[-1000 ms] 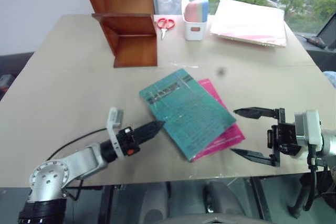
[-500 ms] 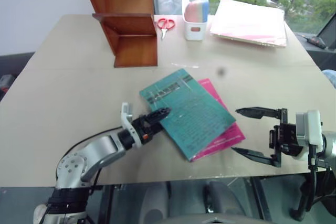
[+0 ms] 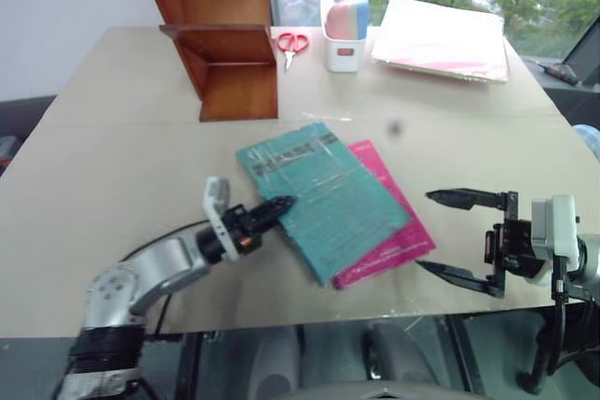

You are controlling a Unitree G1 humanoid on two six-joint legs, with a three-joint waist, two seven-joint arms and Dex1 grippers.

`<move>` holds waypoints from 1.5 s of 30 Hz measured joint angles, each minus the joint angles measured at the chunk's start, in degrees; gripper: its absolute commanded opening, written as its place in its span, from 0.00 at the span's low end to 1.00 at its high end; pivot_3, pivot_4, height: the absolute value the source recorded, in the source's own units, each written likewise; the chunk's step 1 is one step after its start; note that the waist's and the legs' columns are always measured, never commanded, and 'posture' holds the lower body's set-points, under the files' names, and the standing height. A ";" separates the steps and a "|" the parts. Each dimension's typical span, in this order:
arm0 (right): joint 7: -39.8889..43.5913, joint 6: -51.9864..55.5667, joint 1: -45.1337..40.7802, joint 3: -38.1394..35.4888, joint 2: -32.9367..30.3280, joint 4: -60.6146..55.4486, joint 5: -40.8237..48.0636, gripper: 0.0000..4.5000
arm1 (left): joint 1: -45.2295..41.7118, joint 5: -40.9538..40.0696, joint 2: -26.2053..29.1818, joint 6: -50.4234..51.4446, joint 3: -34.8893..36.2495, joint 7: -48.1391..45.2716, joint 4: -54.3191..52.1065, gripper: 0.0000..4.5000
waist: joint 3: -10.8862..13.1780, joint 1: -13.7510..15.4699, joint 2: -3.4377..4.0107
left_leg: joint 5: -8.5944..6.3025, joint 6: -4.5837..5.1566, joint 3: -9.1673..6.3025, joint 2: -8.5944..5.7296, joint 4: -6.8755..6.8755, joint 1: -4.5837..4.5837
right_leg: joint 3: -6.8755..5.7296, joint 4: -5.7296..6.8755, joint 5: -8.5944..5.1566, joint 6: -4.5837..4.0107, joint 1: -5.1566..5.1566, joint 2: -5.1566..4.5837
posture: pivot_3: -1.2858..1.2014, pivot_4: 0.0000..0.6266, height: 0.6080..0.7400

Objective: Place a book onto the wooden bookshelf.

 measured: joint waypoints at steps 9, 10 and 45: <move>-1.34 -0.96 -4.34 2.70 3.36 2.07 -1.01 1.00 | -26.41 34.93 14.70 -12.18 -3.61 -26.37 -3.45 0.25 | 0.00 1.41 -0.01 | 0.03 -0.07 0.09 -0.18 -0.17 -0.06 | 0.07 -0.51 -0.07 -0.18 0.04 -0.08 | 0.52 0.24 1.00; -1.34 -0.96 -4.34 2.70 3.36 2.07 -1.01 1.00 | -26.41 34.93 14.70 -12.18 -3.61 -26.37 -3.45 0.25 | -0.02 1.43 0.01 | 0.03 -0.07 0.09 -0.19 -0.19 -0.06 | 0.09 -0.54 -0.07 -0.18 0.06 -0.09 | 0.52 0.24 1.00; -22.77 11.44 -28.48 3.02 7.80 9.09 -3.12 1.00 | -91.76 126.72 -3.79 -96.25 -32.37 -55.21 64.22 0.25 | 0.32 -0.04 -0.01 | -0.04 0.08 -0.01 -0.17 -0.18 -1.21 | 0.00 -0.36 0.02 0.18 -0.90 0.02 | 0.52 0.24 1.00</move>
